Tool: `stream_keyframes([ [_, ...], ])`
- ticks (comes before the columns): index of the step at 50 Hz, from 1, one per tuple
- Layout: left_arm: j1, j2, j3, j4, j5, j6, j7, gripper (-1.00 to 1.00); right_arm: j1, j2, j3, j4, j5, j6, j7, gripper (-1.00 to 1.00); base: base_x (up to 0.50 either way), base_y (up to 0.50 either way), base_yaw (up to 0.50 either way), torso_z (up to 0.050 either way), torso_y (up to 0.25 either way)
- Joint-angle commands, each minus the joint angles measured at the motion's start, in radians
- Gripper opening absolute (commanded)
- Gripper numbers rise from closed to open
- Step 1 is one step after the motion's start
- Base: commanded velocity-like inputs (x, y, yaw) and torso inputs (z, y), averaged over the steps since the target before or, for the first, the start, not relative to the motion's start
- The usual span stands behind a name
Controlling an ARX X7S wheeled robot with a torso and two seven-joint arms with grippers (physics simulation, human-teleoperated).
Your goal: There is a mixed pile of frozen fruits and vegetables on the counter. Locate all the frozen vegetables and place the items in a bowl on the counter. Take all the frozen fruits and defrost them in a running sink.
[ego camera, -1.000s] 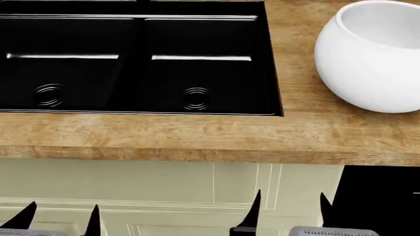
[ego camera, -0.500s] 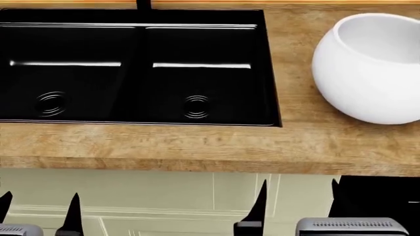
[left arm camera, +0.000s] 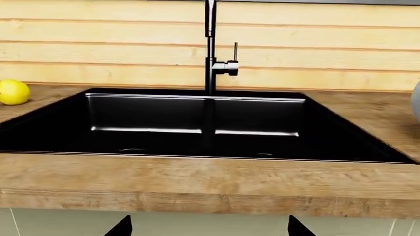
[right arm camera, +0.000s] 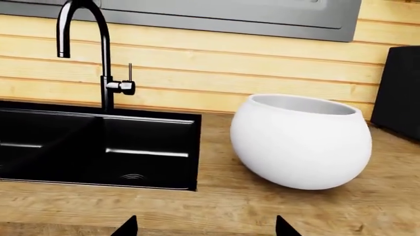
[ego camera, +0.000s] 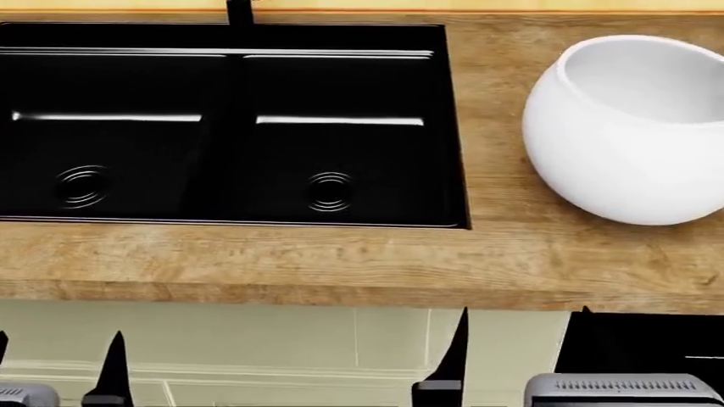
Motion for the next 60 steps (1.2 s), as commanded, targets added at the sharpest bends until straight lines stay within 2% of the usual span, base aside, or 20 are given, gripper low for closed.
stream_keyframes([
  [1, 0.004, 0.021, -0.036, 0.023, -0.015, -0.011, 0.012, 1.0, -0.001, -0.007, 0.05, -0.017, 0.002, 0.022, -0.021, 1.0, 0.0, -0.5, 0.0, 0.0, 0.0],
  [18, 0.001, -0.005, -0.047, 0.014, -0.041, -0.035, 0.008, 1.0, 0.008, 0.051, 0.073, -0.047, 0.01, 0.068, -0.027, 1.0, 0.04, -0.5, 0.0, 0.0, 0.0],
  [26, -0.034, -0.006, -0.05, -0.012, -0.05, -0.049, -0.001, 1.0, 0.014, 0.065, 0.083, -0.075, 0.017, 0.089, -0.025, 1.0, 0.19, -0.5, 0.0, 0.0, 0.0],
  [36, -0.114, -0.033, -0.072, 0.015, -0.078, -0.133, -0.017, 1.0, 0.062, 0.091, 0.164, -0.123, 0.052, 0.151, -0.025, 1.0, 0.22, -0.49, 0.0, 0.0, 0.0],
  [47, -0.117, -0.077, -0.112, 0.012, -0.094, -0.16, -0.01, 1.0, 0.051, 0.141, 0.163, -0.143, 0.038, 0.17, -0.028, 1.0, 0.23, -0.05, 0.0, 0.0, 0.0],
  [60, -0.112, -0.091, -0.116, 0.008, -0.111, -0.171, -0.004, 1.0, 0.062, 0.136, 0.228, -0.167, 0.062, 0.247, -0.004, 1.0, 0.02, 0.0, 0.0, 0.0, 0.0],
])
